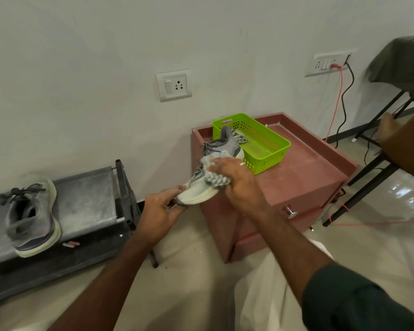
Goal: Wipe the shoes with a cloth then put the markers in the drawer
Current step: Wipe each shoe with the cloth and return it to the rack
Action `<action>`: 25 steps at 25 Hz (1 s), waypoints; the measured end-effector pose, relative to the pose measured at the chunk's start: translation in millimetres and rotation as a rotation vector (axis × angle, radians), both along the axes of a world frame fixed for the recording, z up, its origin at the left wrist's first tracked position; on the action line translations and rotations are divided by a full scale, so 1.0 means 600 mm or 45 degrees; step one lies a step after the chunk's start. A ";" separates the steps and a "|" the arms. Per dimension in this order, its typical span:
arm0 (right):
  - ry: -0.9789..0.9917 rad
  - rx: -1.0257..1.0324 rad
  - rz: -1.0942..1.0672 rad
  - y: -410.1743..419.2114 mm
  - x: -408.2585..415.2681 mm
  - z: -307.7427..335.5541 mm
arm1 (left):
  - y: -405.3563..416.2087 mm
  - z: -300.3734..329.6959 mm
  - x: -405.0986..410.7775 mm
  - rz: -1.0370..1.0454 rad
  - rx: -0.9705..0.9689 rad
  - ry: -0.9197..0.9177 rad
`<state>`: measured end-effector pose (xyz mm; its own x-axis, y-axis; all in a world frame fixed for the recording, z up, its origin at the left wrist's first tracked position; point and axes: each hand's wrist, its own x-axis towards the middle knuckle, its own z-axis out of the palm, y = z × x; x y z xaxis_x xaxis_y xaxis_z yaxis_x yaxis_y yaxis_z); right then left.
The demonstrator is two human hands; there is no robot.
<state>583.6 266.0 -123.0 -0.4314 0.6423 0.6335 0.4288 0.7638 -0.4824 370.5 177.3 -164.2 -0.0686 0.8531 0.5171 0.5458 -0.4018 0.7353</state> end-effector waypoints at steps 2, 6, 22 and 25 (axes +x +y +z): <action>0.104 -0.196 -0.284 0.041 0.025 0.001 | -0.005 -0.001 -0.005 -0.004 -0.011 -0.012; 0.303 -0.323 -0.427 0.035 0.037 0.007 | -0.006 0.006 -0.009 -0.039 -0.023 -0.046; -0.163 -0.166 -0.395 -0.021 0.012 0.012 | -0.002 0.036 0.024 0.149 -0.032 0.123; -0.328 0.179 -0.137 -0.071 -0.016 0.013 | 0.001 0.036 0.020 0.140 0.061 0.223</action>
